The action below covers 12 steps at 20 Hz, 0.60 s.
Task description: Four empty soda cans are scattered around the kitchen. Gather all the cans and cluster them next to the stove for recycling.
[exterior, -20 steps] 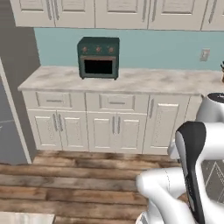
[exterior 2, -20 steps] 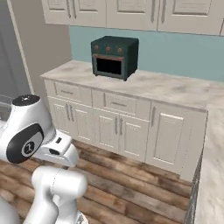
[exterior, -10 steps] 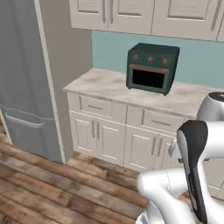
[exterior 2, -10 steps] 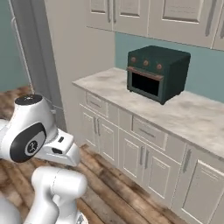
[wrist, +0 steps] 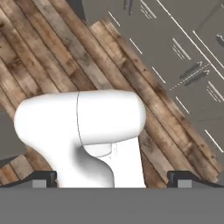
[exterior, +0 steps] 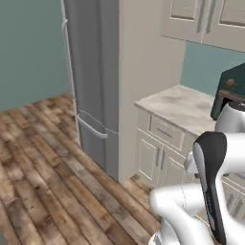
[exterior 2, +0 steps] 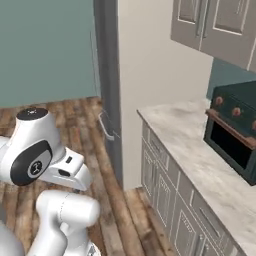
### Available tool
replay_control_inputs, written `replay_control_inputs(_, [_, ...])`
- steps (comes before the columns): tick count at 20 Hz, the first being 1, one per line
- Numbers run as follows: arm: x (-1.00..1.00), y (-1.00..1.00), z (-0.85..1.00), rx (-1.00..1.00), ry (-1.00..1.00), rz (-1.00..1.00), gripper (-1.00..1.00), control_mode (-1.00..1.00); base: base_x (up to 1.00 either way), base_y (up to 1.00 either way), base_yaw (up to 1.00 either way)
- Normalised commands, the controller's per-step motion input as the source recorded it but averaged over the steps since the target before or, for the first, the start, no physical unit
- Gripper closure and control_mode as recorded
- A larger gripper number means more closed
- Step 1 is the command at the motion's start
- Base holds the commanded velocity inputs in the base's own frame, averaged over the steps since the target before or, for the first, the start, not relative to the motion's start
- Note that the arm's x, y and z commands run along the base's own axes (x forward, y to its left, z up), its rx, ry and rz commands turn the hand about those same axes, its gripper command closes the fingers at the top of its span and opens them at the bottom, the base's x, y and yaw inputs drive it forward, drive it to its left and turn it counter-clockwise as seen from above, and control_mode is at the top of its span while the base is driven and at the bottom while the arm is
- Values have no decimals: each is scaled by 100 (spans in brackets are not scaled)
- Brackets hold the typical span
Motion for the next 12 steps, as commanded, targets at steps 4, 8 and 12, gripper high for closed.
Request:
replay_control_inputs(4, [0,0,0,0,0,0,-100,100,66,-1,84])
replay_control_inputs(8, [0,0,0,0,0,0,-100,100,61,0,84])
replay_control_inputs(12, [0,0,0,0,0,0,-100,100,91,-8,76])
